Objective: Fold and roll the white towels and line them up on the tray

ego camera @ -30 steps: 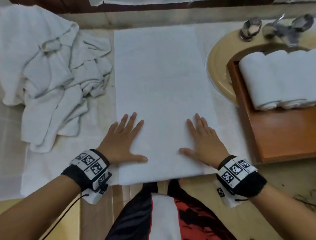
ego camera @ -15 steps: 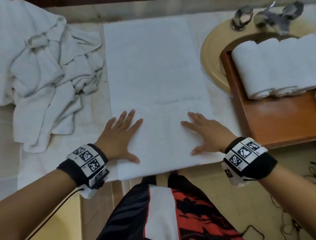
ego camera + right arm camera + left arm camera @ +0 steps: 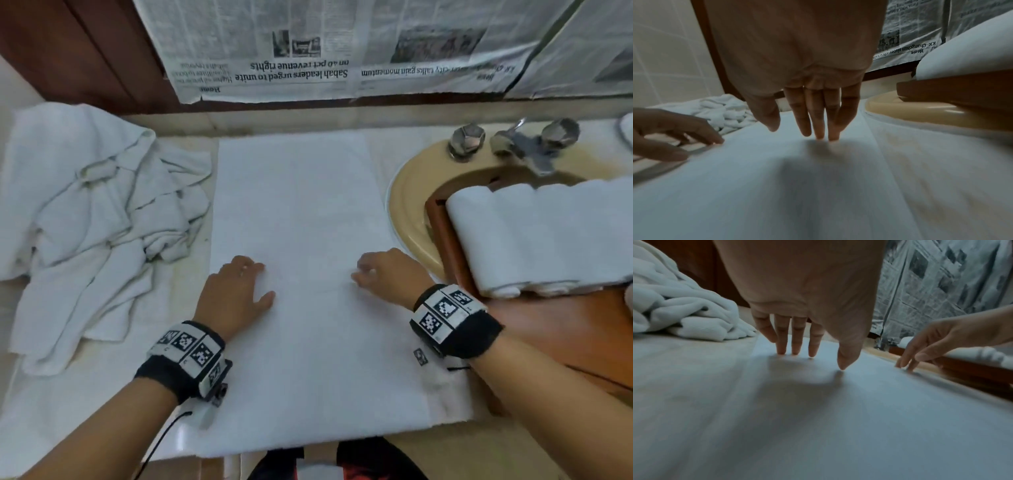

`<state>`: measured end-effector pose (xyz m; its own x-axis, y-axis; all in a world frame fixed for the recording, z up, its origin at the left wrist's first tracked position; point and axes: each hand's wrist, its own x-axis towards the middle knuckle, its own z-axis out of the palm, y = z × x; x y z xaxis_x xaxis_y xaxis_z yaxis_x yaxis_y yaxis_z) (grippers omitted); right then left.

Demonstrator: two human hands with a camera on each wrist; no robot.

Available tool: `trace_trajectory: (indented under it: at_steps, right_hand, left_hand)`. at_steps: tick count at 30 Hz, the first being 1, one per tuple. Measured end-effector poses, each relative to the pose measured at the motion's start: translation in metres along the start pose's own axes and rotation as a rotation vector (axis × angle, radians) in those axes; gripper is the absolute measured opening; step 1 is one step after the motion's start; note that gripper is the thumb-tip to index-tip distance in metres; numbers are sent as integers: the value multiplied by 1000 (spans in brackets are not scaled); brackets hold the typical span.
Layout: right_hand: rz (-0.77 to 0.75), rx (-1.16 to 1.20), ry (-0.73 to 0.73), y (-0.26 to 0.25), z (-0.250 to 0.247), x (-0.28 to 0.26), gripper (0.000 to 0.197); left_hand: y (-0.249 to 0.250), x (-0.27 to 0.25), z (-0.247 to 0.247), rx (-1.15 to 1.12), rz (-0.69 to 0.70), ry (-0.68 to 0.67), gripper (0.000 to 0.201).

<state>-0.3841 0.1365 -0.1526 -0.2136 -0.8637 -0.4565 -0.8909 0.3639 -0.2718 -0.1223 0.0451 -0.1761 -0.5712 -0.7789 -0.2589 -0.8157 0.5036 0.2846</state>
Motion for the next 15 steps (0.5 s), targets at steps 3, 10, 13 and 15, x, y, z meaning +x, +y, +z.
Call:
trace_trajectory:
  at_steps: [3,10,13,15]
  right_hand:
    - [3,201,43,10,-41,35,30]
    - [101,281,55,25,-109,144,37]
    - [191,257,110,34,-117,178,25]
    - [216,222,108,40,-119,191,19]
  left_hand:
    - [47,20,0,-105,48,-15,46]
    - [159,79,12,-242,139,-188,29]
    - [183,95,28,-312,69,-232,26]
    - [189,101,39,-319,19,-249,28]
